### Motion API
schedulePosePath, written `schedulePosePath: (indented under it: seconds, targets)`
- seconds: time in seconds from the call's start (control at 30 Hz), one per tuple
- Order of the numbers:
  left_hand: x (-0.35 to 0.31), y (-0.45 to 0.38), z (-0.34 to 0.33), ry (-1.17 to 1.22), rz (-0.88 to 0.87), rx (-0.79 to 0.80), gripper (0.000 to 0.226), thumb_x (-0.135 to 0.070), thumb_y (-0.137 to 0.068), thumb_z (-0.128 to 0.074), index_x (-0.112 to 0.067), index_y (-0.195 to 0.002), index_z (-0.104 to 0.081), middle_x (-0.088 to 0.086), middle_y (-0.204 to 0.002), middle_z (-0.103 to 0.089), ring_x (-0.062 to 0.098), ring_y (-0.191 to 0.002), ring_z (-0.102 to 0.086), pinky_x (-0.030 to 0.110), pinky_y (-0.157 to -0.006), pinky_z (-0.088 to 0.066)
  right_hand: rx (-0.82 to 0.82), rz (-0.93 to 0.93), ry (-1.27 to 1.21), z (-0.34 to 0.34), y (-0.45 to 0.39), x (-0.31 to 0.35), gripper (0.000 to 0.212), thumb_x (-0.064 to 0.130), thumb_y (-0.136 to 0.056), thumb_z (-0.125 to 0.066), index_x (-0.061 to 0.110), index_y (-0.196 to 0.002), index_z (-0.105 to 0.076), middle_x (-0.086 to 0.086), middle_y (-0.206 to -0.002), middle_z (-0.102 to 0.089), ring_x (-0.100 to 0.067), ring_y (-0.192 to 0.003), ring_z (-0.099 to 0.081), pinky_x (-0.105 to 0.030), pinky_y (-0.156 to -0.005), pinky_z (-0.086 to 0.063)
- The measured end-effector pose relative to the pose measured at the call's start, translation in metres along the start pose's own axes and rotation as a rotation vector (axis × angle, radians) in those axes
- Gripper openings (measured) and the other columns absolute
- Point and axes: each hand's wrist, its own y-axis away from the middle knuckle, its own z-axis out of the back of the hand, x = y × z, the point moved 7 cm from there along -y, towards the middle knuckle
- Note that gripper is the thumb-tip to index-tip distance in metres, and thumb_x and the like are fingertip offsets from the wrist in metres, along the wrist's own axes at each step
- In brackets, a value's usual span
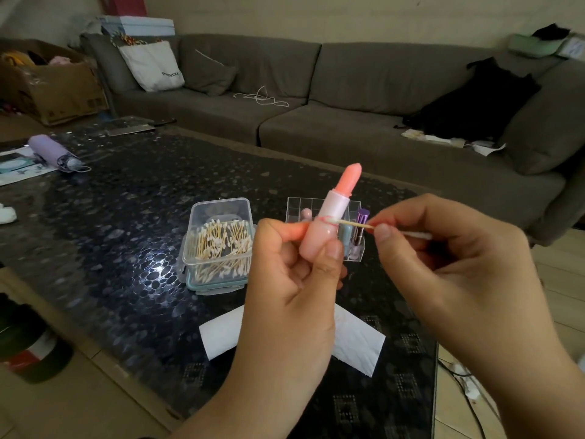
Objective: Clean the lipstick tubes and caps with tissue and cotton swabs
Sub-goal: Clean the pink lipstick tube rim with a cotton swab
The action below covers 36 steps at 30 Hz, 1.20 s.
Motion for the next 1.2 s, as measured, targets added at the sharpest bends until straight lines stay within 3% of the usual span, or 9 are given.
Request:
schedulePosePath:
  seconds: [0.1, 0.37, 0.53, 0.73, 0.83, 1.0, 1.2]
  targets:
    - [-0.001, 0.001, -0.002, 0.006, -0.008, -0.007, 0.016, -0.028, -0.080, -0.059, -0.021, -0.093, -0.053, -0.003, -0.085, -0.070, 0.002, -0.072, -0.063, 0.013, -0.066, -0.048, 0.018, 0.012, 0.023, -0.005, -0.001, 0.002, 0.016, 0.031, -0.085, -0.054, 0.024, -0.082, -0.068, -0.001, -0.058, -0.057, -0.016, -0.052, -0.052, -0.018, -0.044, -0.040]
    - [0.000, -0.002, 0.004, 0.037, 0.025, -0.042, 0.019, -0.033, -0.077, -0.060, -0.022, -0.093, -0.056, -0.002, -0.082, -0.068, 0.007, -0.068, -0.062, 0.022, -0.064, -0.050, -0.010, -0.029, -0.019, 0.005, 0.001, -0.010, 0.015, 0.031, -0.082, -0.054, 0.023, -0.077, -0.065, -0.011, -0.057, -0.053, -0.024, -0.051, -0.047, -0.026, -0.042, -0.037]
    - [0.000, -0.002, 0.001, 0.060, 0.047, -0.030, 0.019, -0.035, -0.077, -0.061, -0.023, -0.092, -0.058, 0.000, -0.084, -0.070, 0.009, -0.071, -0.063, 0.026, -0.067, -0.049, 0.000, -0.011, -0.067, 0.000, 0.000, -0.003, 0.011, 0.029, -0.085, -0.055, 0.026, -0.083, -0.066, -0.001, -0.071, -0.060, -0.014, -0.056, -0.054, -0.009, -0.047, -0.039]
    - [0.002, 0.001, -0.003, 0.095, 0.099, -0.019, 0.021, -0.033, -0.077, -0.061, -0.019, -0.094, -0.059, 0.003, -0.085, -0.070, 0.010, -0.069, -0.062, 0.027, -0.067, -0.048, 0.008, -0.017, -0.057, 0.001, 0.000, -0.007, 0.011, 0.029, -0.084, -0.056, 0.026, -0.080, -0.066, -0.003, -0.066, -0.058, -0.016, -0.052, -0.051, -0.012, -0.045, -0.037]
    - [0.001, -0.001, -0.002, 0.159, 0.128, -0.030, 0.019, -0.031, -0.076, -0.060, -0.018, -0.090, -0.061, -0.001, -0.074, -0.067, 0.011, -0.065, -0.061, 0.024, -0.061, -0.049, -0.008, -0.032, -0.075, 0.006, 0.001, -0.011, 0.012, 0.028, -0.083, -0.056, 0.024, -0.078, -0.065, -0.008, -0.062, -0.055, -0.020, -0.049, -0.047, -0.016, -0.042, -0.035]
    - [0.001, 0.001, -0.013, 0.439, 0.297, 0.105, 0.029, -0.027, -0.079, -0.054, -0.003, -0.094, -0.062, 0.006, -0.068, -0.063, 0.013, -0.059, -0.060, 0.022, -0.054, -0.050, -0.035, -0.065, -0.181, 0.009, -0.001, -0.017, 0.009, 0.025, -0.085, -0.060, 0.025, -0.080, -0.067, -0.007, -0.071, -0.062, -0.021, -0.054, -0.052, -0.021, -0.045, -0.040]
    - [0.006, 0.003, -0.021, 0.581, 0.438, 0.191, 0.038, -0.033, -0.083, -0.049, -0.003, -0.086, -0.073, 0.006, -0.066, -0.058, 0.013, -0.056, -0.057, 0.024, -0.053, -0.051, -0.047, -0.082, -0.256, 0.010, -0.003, -0.020, 0.010, 0.028, -0.084, -0.057, 0.029, -0.084, -0.067, 0.000, -0.074, -0.064, -0.010, -0.059, -0.055, -0.011, -0.053, -0.043]
